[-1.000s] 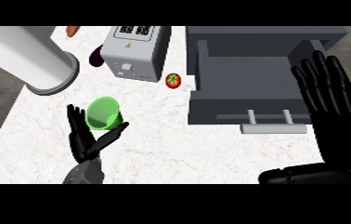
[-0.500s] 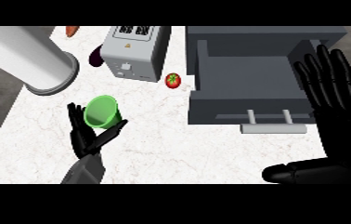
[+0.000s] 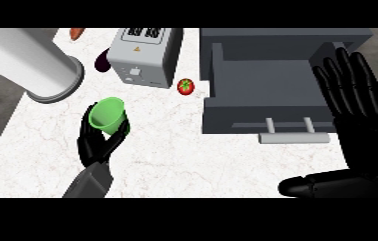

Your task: Pick up the cup, place it into the drawer and close the drawer

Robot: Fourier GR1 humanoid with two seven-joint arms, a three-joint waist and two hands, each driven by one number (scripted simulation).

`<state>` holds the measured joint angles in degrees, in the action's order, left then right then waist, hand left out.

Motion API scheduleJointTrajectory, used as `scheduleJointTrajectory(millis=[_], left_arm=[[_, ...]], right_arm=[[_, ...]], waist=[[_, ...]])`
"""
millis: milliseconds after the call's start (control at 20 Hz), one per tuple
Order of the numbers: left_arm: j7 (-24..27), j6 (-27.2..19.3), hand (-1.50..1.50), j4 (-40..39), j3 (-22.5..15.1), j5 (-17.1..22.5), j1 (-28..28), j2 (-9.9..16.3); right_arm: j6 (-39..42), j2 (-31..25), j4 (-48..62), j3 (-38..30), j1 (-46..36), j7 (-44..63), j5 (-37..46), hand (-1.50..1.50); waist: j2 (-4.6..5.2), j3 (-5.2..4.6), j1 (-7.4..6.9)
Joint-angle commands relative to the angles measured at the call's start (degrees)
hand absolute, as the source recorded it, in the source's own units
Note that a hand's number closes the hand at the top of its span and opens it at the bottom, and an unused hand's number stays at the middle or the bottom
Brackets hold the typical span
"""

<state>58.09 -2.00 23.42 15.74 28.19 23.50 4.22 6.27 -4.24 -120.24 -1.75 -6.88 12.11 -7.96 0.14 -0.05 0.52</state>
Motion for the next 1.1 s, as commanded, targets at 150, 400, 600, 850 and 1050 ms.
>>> scheduleJointTrajectory(millis=[150,400,600,850,1050], left_arm=[[8.8,1.6,1.5,-2.8,-0.2,-1.6,2.7,-2.4],[11.4,-2.9,1.5,-2.4,1.6,-1.9,3.2,-0.1],[8.4,0.2,1.5,2.6,-2.9,-5.2,0.4,-0.5],[4.1,13.7,1.5,5.2,-9.0,-9.1,-2.2,3.2],[1.9,17.6,1.5,11.8,-9.9,-8.2,-3.6,5.2]], right_arm=[[1.4,-1.8,3.0,-3.1,-1.6,-1.6,-1.6,-1.5],[0.9,-0.8,-1.9,-1.5,2.0,0.2,-1.7,-1.5],[1.0,-0.9,-0.3,-1.8,0.8,-0.2,-1.7,-1.5],[0.2,-1.5,1.4,-2.5,-1.3,0.5,-0.7,-1.5],[1.8,-1.0,-0.5,-3.1,4.1,-2.4,-2.0,-1.5]], waist=[[0.11,-0.01,0.14],[0.0,-0.01,0.28],[-0.18,0.06,-0.48],[-0.3,0.07,-1.11],[-0.5,0.14,-1.02]])
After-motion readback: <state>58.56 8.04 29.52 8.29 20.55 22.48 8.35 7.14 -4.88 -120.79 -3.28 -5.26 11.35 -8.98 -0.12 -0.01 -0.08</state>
